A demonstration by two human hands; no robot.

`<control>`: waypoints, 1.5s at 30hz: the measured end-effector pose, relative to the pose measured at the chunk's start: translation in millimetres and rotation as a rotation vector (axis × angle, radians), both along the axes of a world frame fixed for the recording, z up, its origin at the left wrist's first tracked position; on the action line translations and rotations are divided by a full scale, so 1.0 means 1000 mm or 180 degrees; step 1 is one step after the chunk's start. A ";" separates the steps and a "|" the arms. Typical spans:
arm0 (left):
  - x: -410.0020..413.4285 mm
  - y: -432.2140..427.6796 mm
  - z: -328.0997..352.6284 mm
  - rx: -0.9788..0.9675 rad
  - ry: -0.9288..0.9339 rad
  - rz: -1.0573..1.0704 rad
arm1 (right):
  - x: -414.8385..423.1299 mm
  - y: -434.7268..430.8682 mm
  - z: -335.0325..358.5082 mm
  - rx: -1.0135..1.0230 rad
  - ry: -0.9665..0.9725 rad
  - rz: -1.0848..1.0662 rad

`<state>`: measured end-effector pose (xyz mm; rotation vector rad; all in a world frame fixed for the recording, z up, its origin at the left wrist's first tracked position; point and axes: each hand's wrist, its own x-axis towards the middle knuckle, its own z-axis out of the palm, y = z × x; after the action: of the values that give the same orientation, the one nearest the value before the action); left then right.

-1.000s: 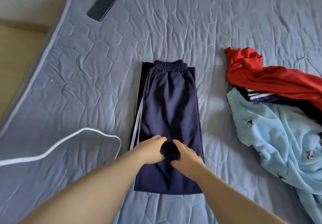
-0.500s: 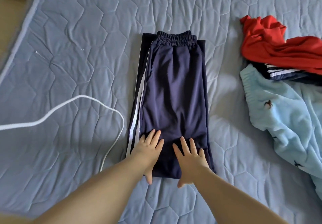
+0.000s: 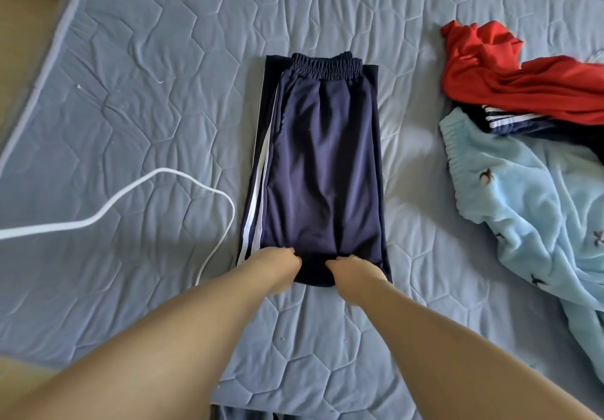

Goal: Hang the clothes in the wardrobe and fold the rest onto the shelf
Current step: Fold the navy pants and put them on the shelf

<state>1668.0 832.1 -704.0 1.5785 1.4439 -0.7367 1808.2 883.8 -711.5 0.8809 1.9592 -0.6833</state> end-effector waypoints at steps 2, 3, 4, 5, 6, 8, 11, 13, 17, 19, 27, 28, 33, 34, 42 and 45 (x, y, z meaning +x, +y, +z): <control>0.000 0.000 0.012 -0.0168 -0.0065 0.0170 | 0.002 0.000 0.011 -0.0191 -0.0120 -0.0126; 0.000 -0.002 0.018 -0.0322 -0.0139 0.0341 | 0.002 -0.002 0.016 -0.0291 -0.0178 -0.0125; -0.001 -0.006 0.025 -0.0493 -0.0259 0.0488 | 0.004 -0.007 0.022 -0.0411 -0.0232 -0.0099; 0.000 -0.013 0.033 -0.0644 -0.0364 0.0551 | 0.007 -0.014 0.028 -0.0570 -0.0312 -0.0089; 0.003 -0.020 0.039 -0.0809 -0.0410 0.0546 | 0.010 -0.024 0.032 -0.0739 -0.0397 -0.0095; 0.009 -0.035 0.054 -0.1167 -0.0351 0.0389 | 0.019 -0.042 0.047 -0.1022 -0.0524 -0.0199; 0.016 -0.036 0.068 -0.1373 -0.0157 0.0154 | 0.027 -0.049 0.068 -0.1262 -0.0648 -0.0403; 0.012 -0.017 0.079 -0.1226 -0.0105 0.0152 | 0.025 -0.033 0.079 -0.1041 -0.0525 -0.0486; -0.007 0.036 0.106 -0.0685 -0.0093 0.0537 | 0.016 0.019 0.108 -0.0255 -0.0003 -0.1085; -0.019 0.060 0.117 -0.0297 -0.0112 0.0845 | 0.011 0.042 0.119 0.0326 0.0257 -0.1130; -0.061 0.123 0.113 0.1471 0.0384 0.1250 | -0.023 0.099 0.110 0.2146 0.1162 -0.1179; -0.063 0.126 0.109 0.1728 0.0440 0.1144 | -0.026 0.102 0.108 0.2246 0.1205 -0.1225; -0.077 0.136 0.068 0.2838 0.1096 0.1206 | -0.044 0.126 0.076 0.2282 0.1374 -0.1453; -0.077 0.134 0.059 0.2813 0.1105 0.1265 | -0.046 0.126 0.070 0.2220 0.1339 -0.1471; -0.072 0.114 -0.010 0.1666 0.0572 0.1581 | -0.036 0.112 0.009 0.1475 0.0641 -0.2437; -0.076 0.114 -0.026 0.1249 0.0389 0.2903 | -0.033 0.112 -0.009 0.1099 0.0589 -0.3754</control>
<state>1591.8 946.5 -729.8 0.9440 2.2364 -0.0024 1775.5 995.6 -720.8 2.3021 1.5762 -1.0918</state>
